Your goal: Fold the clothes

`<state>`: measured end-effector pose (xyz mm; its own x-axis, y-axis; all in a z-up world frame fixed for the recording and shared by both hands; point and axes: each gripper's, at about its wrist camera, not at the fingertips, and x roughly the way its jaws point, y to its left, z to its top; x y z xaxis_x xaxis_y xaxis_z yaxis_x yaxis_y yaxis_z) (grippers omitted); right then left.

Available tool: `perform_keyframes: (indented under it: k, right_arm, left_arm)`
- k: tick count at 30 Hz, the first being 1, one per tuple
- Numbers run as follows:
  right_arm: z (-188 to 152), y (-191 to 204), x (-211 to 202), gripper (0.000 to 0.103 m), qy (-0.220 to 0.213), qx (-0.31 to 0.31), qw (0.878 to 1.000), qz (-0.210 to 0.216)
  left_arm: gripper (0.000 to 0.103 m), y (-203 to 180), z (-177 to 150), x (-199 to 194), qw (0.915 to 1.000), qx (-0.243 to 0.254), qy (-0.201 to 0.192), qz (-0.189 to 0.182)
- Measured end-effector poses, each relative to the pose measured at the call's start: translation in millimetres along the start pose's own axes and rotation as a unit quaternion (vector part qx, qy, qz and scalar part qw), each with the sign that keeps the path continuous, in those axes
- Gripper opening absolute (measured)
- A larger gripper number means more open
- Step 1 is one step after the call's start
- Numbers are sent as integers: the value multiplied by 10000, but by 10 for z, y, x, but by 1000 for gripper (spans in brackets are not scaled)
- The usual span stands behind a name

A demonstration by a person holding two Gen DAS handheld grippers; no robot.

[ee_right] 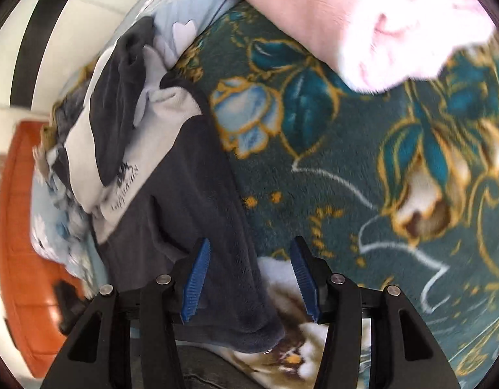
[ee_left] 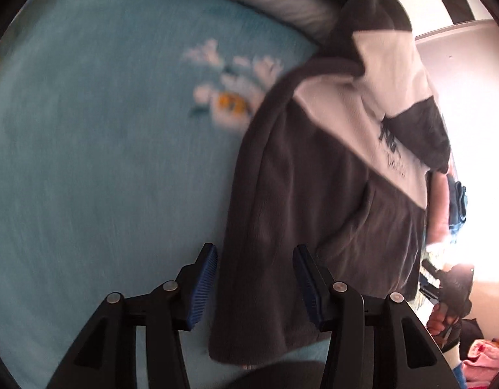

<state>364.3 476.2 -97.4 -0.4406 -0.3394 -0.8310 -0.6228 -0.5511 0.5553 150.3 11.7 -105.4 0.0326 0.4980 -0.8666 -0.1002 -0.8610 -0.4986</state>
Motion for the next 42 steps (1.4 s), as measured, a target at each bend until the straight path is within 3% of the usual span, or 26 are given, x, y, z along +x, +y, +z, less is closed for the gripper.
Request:
perform_keyframes:
  k: [5,9,12,13,14,23,34,42]
  right_arm:
    - [-129,80,41,50,154,-108,9998,74]
    - [-219,158,79,29,234,-198,9995,7]
    - [-247,210,60,15,201,-266,9994,-104]
    - [-249,231,41,12,180,-307,9993,-133]
    - [-252,258,20,11,156,-373,9990,-167]
    - [-291,511,-115,9,-13,-896,9957,-212]
    - [-288,349,-84,9,126,-803,9966,-134]
    - [-298,229,9,12,218,-549,9982,-37]
  left_arm:
    - [51,-87,-133,27,9999,24,60,-155]
    - [50,-123,-183,5,9998,88,132,-149]
    - [39,-117,-283,-74,9993,324,181,69]
    - [30,-93,-320,-119,9991,358,176,111]
    - [21,-64,-340,-154,9991,349,160,153]
    - [11,-166,-392,-189,9983,503,125,284]
    - [15,-137,-406,-144,9992,205,126,323]
    - [24,-205,-466,-125,9969,430,168,638]
